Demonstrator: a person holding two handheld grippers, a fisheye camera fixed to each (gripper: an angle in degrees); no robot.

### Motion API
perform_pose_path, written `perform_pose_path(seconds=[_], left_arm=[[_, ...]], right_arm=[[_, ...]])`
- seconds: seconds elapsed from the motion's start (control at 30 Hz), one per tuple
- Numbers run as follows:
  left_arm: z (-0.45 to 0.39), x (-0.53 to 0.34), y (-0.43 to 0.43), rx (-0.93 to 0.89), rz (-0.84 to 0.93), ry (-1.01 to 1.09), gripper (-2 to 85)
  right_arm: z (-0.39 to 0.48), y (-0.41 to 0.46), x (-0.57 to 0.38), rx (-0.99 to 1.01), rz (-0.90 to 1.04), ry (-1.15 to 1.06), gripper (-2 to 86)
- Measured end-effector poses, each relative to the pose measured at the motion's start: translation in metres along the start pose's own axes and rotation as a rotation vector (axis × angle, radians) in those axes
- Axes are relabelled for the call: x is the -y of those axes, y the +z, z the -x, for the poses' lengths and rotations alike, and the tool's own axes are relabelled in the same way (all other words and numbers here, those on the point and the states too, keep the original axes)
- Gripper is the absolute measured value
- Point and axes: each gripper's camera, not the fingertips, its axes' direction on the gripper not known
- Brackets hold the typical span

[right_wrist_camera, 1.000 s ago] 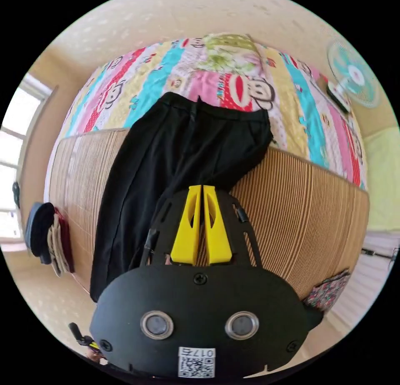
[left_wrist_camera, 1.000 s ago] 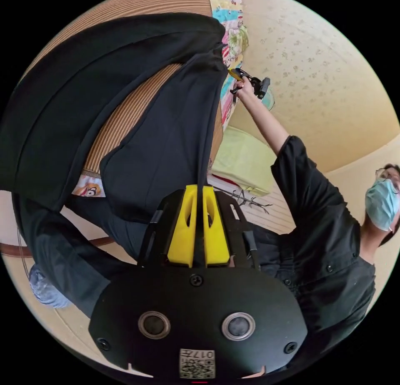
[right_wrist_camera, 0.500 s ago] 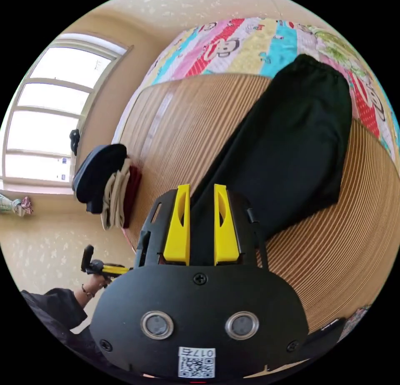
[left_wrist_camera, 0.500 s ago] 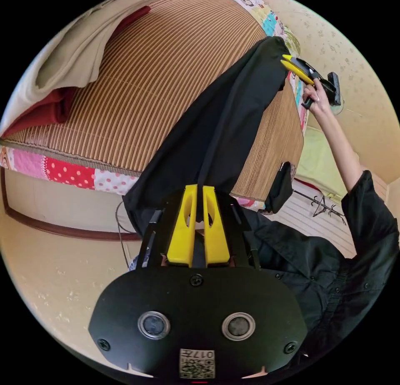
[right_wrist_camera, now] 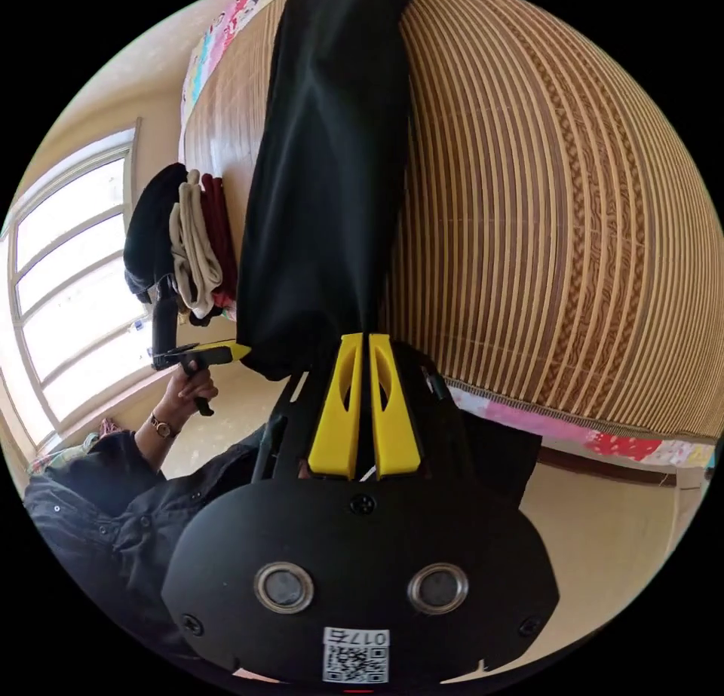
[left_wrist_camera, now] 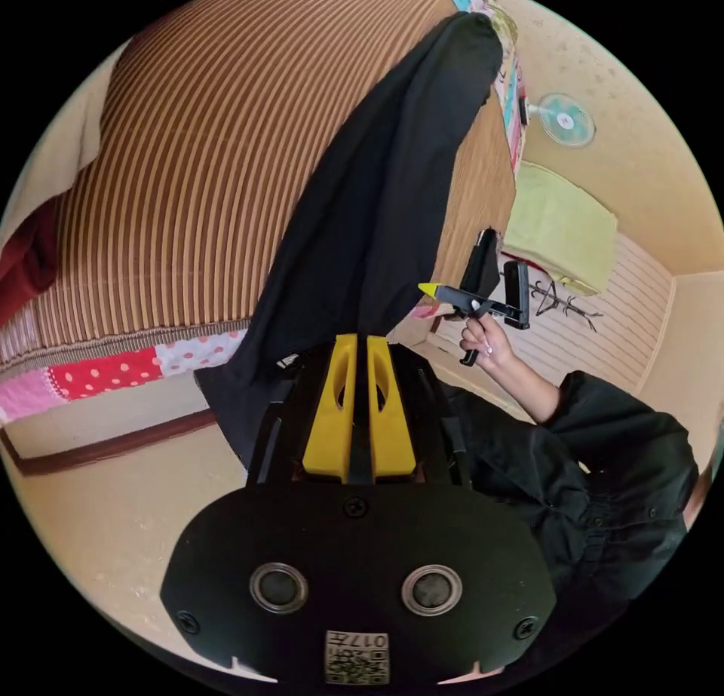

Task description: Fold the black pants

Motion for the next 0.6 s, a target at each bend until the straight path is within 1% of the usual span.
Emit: perform_pose_path(seconds=[0.07, 0.13, 0.2, 0.27, 0.3, 0.33, 0.37, 0.4, 0.47, 0.53, 0.6], left_arm=[[-0.019, -0.011, -0.013, -0.021, 0.023, 0.133, 0.6], [-0.026, -0.022, -0.029, -0.040, -0.004, 0.189, 0.5], [-0.022, -0.034, -0.047, -0.063, -0.053, 0.195, 0.6], [-0.001, -0.044, -0.063, -0.042, -0.121, 0.116, 1.2], [0.005, -0.044, -0.064, -0.026, -0.126, 0.090, 1.6], [0.015, -0.043, -0.060, 0.015, -0.108, 0.042, 2.4], [0.021, -0.039, -0.053, 0.058, -0.068, 0.011, 3.4], [0.023, -0.036, -0.050, 0.085, -0.046, 0.000, 4.0], [0.019, -0.028, -0.041, 0.194, -0.015, -0.009, 6.0], [0.014, -0.020, -0.033, 0.227, -0.007, 0.020, 7.7], [0.012, -0.008, -0.018, 0.240, 0.029, 0.036, 7.9]], right_arm=[[0.011, -0.020, -0.011, 0.066, -0.043, -0.015, 2.6], [0.026, -0.038, -0.019, 0.237, -0.094, -0.044, 2.4], [0.033, -0.039, -0.020, 0.313, -0.124, -0.036, 2.3], [0.034, -0.029, -0.017, 0.270, -0.133, 0.005, 2.4], [0.031, -0.017, -0.012, 0.177, -0.112, 0.046, 2.7], [0.025, -0.003, -0.007, 0.080, -0.070, 0.098, 3.1], [0.022, 0.003, -0.005, 0.044, -0.048, 0.127, 3.3], [0.018, 0.013, -0.004, 0.027, -0.030, 0.149, 4.4], [0.019, 0.019, -0.005, 0.064, -0.059, 0.138, 6.9], [0.023, 0.028, -0.006, 0.049, -0.077, 0.135, 8.9], [0.026, 0.039, -0.004, -0.008, -0.055, 0.137, 8.9]])
